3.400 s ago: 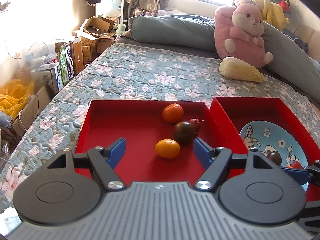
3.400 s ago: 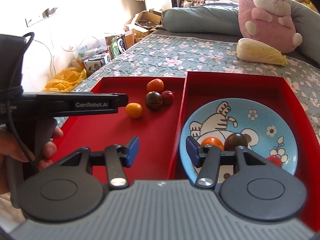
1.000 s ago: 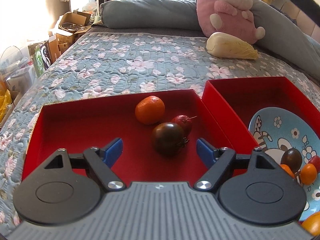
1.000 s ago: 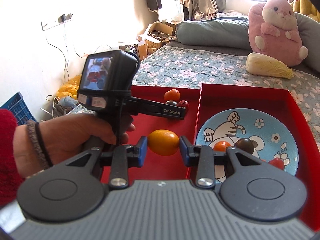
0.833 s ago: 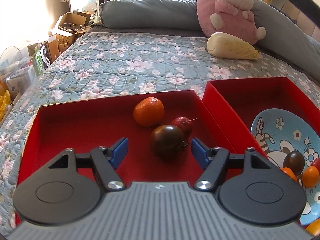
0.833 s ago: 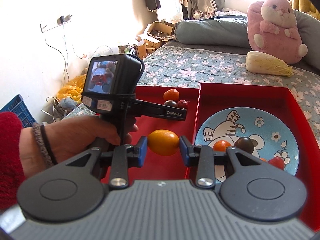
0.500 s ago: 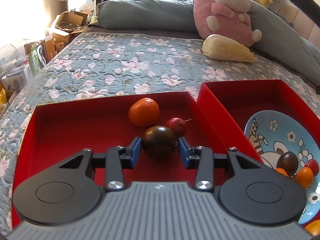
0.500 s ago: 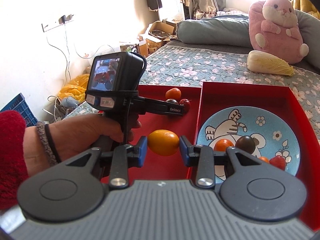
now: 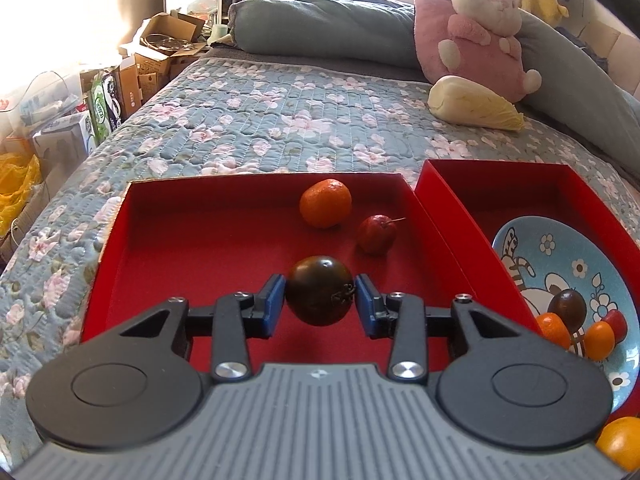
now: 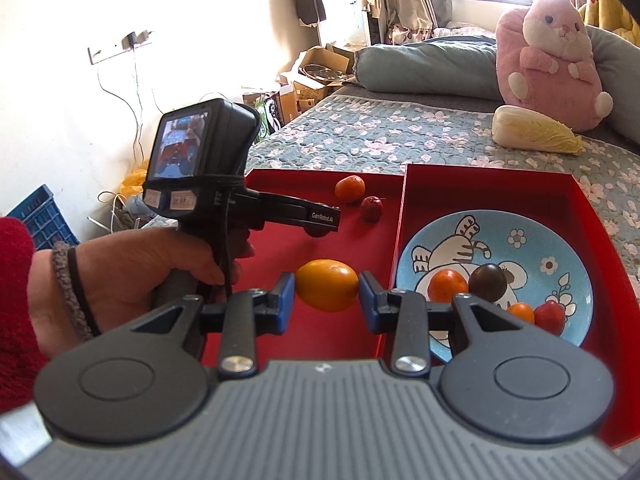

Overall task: Organize fruits
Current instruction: 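Grasp the dark purple tomato with the left tool while the right tool holds the yellow-orange tomato, then carry the dark tomato in the left tool over the plate while the right tool carries the yellow-orange tomato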

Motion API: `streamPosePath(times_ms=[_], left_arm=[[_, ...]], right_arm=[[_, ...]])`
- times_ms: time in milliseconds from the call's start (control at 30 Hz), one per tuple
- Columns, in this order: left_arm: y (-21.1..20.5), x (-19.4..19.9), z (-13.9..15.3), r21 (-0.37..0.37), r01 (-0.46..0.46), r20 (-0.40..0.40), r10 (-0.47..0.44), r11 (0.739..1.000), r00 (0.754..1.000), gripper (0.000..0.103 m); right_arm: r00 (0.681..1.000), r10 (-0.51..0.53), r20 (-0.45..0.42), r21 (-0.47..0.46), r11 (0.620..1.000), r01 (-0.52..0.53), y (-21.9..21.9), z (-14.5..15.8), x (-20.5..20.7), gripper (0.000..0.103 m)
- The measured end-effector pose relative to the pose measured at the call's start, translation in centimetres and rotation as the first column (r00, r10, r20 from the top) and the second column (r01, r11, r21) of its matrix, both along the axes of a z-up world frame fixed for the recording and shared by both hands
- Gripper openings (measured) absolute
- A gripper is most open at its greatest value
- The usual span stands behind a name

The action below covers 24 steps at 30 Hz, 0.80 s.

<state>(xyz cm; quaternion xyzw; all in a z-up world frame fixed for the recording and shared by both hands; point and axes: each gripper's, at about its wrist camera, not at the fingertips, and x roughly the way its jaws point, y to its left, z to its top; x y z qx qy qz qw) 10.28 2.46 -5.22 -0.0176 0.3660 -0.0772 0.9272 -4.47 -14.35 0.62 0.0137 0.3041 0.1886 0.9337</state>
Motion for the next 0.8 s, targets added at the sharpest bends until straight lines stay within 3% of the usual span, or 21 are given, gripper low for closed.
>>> streamPosePath(times_ms=[267, 433, 600, 800], left_arm=[[1.0, -2.3, 0.8, 0.007, -0.039, -0.013, 0.039, 0.999, 0.999, 0.044], [0.8, -2.3, 0.0, 0.075, -0.046, -0.057, 0.050, 0.996, 0.997, 0.045], [0.2, -2.0, -0.3, 0.105, -0.029, -0.026, 0.032, 0.994, 0.999, 0.046], [-0.5, -1.3, -0.8, 0.141, -0.029, -0.029, 0.034, 0.990, 0.999, 0.054]], right_arm=[[1.000, 0.011, 0.018, 0.005, 1.000, -0.011, -0.2, 0.5, -0.9, 0.038], [1.000, 0.018, 0.025, 0.014, 1.000, -0.018, -0.3, 0.9, -1.2, 0.038], [0.999, 0.004, 0.033, 0.015, 1.000, -0.005, -0.9, 1.2, -1.3, 0.038], [0.999, -0.020, 0.028, 0.013, 1.000, 0.019, -1.7, 1.1, -0.9, 0.038]])
